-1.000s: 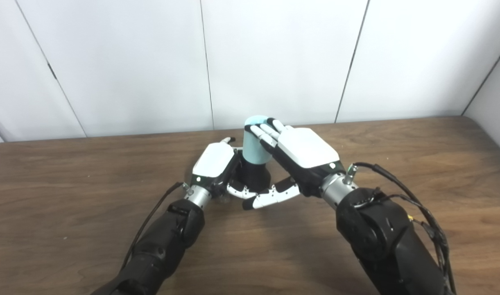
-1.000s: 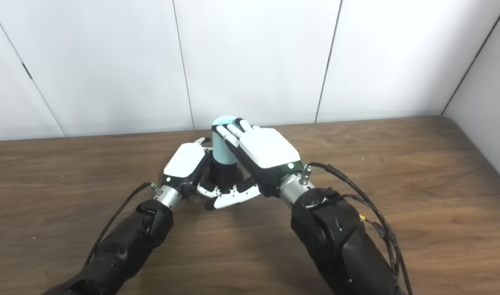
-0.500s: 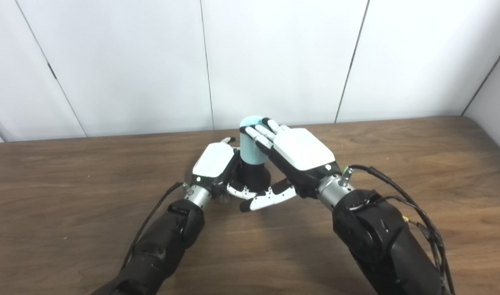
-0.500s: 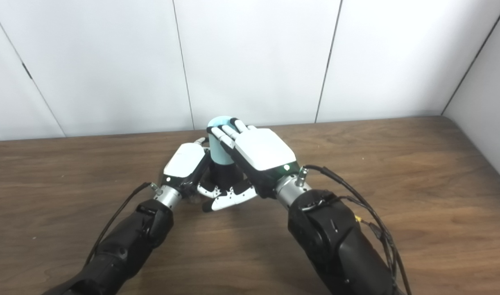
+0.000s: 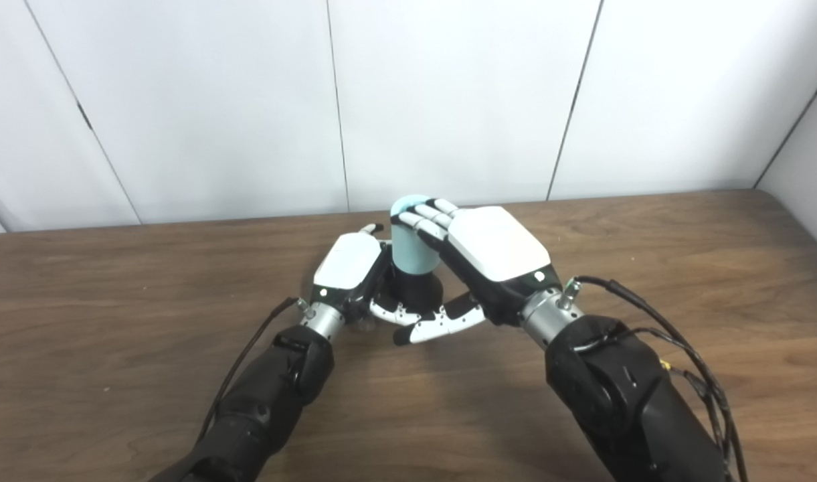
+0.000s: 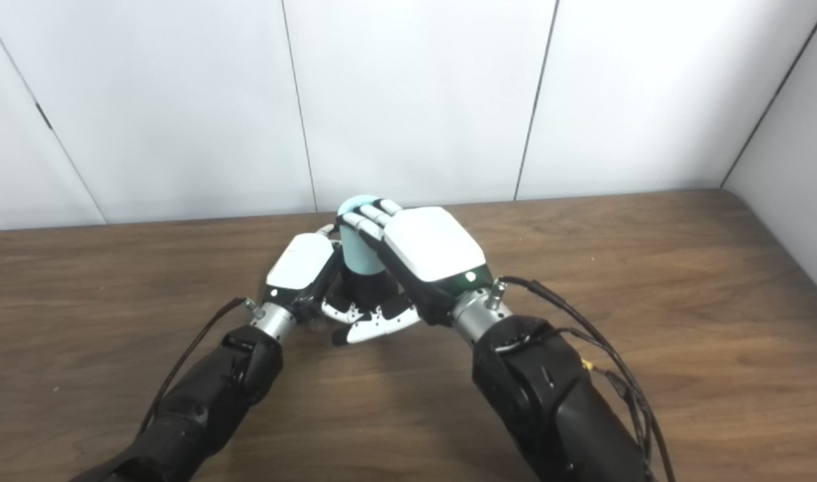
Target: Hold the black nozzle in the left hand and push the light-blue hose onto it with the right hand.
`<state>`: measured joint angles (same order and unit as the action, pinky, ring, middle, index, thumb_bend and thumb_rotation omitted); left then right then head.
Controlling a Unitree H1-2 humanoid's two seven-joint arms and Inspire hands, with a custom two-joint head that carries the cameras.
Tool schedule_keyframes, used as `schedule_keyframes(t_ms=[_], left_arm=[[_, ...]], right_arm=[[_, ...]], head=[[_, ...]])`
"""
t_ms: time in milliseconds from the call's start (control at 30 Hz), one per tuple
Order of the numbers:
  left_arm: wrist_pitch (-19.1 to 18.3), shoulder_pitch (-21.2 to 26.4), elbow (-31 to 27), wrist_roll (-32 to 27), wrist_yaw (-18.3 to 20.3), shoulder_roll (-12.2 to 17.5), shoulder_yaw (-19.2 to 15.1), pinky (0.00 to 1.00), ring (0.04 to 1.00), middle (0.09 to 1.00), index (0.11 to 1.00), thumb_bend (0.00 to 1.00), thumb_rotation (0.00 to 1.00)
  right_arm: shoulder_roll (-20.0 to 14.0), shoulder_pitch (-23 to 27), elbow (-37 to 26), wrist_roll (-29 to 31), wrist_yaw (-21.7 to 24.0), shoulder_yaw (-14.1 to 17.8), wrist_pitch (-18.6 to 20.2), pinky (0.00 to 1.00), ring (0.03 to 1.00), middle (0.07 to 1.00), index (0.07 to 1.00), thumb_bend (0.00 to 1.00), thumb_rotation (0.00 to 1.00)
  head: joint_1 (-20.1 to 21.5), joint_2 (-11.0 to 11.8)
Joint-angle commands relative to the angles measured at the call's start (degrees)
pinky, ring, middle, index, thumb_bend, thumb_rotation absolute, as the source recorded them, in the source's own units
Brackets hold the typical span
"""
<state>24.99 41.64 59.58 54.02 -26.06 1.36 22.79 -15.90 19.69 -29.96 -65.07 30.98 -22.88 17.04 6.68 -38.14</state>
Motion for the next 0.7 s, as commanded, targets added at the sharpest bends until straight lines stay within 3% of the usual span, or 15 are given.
schedule_keyframes(t_ms=[0,433,667], left_arm=[[-1.9,-22.6,14.66,-5.92,-1.78,-7.53,0.4,0.91,0.465,0.439,0.527,0.5,0.0],[-2.01,-22.77,14.63,-5.82,-1.33,-7.53,0.2,0.89,0.465,0.438,0.525,0.5,0.0],[-1.46,-23.07,14.29,-5.98,-1.42,-7.55,-0.09,0.9,0.466,0.448,0.519,0.5,0.0]], right_arm=[[-2.01,-4.22,-0.63,2.38,6.85,-3.6,-4.11,0.81,0.893,0.911,0.875,0.92,0.63],[-2.92,-5.94,0.56,0.36,5.9,-4.41,-4.71,0.81,0.885,0.916,0.885,0.92,0.64],[-2.92,-7.02,2.45,0.53,3.09,-4.86,-6.44,0.81,0.878,0.91,0.881,0.92,0.65]], head=[[-0.15,-0.08],[-0.31,-0.14],[-0.49,-0.22]])
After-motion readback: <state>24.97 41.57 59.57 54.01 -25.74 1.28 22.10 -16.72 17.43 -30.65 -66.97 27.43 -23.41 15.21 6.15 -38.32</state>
